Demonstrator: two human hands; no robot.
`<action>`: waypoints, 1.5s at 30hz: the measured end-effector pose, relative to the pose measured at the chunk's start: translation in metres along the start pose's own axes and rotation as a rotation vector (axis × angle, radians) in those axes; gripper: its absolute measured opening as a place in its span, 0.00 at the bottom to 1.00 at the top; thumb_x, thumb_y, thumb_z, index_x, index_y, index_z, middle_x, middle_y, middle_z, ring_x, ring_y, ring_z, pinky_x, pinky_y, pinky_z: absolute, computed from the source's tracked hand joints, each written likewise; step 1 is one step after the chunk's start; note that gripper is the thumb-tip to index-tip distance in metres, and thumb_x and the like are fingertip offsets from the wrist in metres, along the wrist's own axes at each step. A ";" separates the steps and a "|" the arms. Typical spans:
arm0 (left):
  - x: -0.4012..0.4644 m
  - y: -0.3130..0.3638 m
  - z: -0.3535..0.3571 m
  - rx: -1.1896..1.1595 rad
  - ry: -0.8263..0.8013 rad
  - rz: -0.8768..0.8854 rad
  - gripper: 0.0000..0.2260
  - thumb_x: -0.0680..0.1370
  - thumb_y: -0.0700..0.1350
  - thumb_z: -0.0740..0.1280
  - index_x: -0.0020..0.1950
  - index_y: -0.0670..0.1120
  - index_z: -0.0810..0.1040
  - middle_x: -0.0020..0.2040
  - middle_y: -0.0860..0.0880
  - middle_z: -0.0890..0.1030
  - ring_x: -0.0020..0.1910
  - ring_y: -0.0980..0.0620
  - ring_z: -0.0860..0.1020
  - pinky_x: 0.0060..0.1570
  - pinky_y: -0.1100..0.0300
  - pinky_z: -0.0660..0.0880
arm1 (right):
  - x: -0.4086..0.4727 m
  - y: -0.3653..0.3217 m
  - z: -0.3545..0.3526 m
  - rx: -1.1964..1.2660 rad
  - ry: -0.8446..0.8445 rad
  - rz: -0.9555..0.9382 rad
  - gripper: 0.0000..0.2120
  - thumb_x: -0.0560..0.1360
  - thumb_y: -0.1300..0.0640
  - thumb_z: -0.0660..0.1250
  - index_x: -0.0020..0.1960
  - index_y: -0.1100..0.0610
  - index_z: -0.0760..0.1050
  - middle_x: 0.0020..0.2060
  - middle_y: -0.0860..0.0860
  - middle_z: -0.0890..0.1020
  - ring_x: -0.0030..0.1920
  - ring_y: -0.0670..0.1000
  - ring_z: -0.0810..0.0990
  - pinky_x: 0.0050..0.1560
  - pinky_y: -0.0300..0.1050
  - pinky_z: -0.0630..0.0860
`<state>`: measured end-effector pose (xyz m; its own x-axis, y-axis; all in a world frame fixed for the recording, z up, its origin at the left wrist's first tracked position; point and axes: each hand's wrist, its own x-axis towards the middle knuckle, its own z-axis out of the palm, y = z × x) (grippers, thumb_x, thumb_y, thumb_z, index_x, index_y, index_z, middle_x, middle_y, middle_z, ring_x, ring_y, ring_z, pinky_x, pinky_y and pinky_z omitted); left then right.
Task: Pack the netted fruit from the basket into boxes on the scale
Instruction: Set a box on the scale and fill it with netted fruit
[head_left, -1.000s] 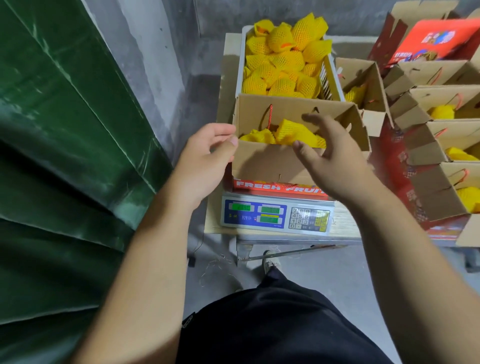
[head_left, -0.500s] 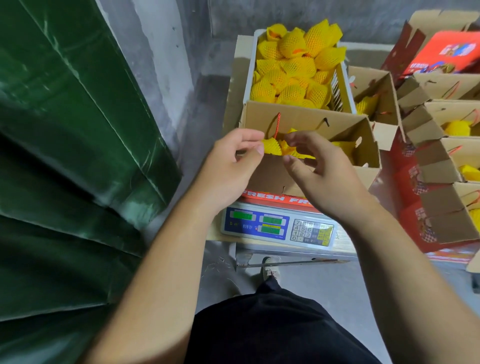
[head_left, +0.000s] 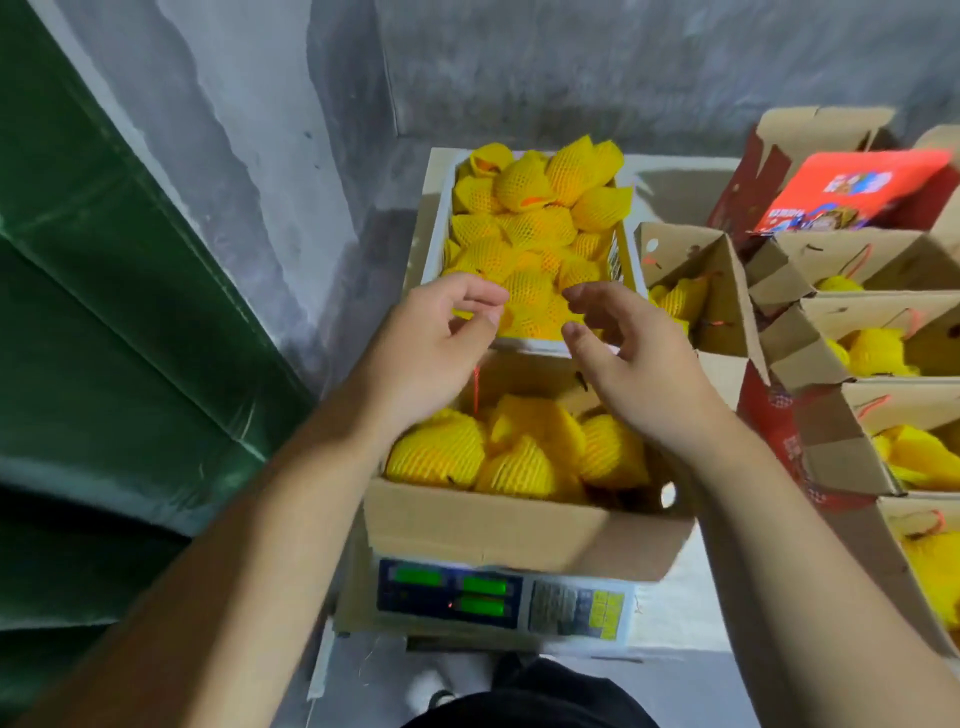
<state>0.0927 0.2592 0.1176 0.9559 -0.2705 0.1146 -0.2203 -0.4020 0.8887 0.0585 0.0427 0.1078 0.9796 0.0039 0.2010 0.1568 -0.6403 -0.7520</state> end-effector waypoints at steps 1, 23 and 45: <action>0.023 -0.005 0.002 0.031 -0.027 -0.005 0.09 0.84 0.44 0.67 0.62 0.52 0.82 0.56 0.57 0.84 0.52 0.62 0.82 0.47 0.75 0.74 | 0.020 0.014 -0.005 -0.058 -0.044 0.037 0.15 0.82 0.54 0.67 0.68 0.54 0.76 0.62 0.50 0.82 0.61 0.53 0.80 0.61 0.56 0.78; 0.250 -0.126 0.070 0.782 -0.090 -0.423 0.35 0.74 0.60 0.75 0.73 0.47 0.64 0.71 0.40 0.65 0.73 0.37 0.64 0.70 0.44 0.68 | 0.170 0.130 0.077 -0.339 -0.733 0.638 0.41 0.78 0.41 0.69 0.83 0.50 0.52 0.76 0.60 0.59 0.76 0.66 0.60 0.69 0.58 0.66; 0.168 -0.062 0.051 0.123 0.045 -0.242 0.36 0.68 0.55 0.82 0.68 0.58 0.63 0.65 0.47 0.72 0.62 0.46 0.74 0.56 0.52 0.75 | 0.142 0.102 0.030 0.647 -0.285 0.493 0.31 0.74 0.53 0.79 0.73 0.53 0.69 0.65 0.55 0.81 0.66 0.56 0.81 0.70 0.58 0.76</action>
<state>0.2569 0.1935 0.0594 0.9906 -0.1158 -0.0723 -0.0040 -0.5543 0.8323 0.2175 0.0007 0.0411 0.9353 0.0887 -0.3425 -0.3386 -0.0562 -0.9393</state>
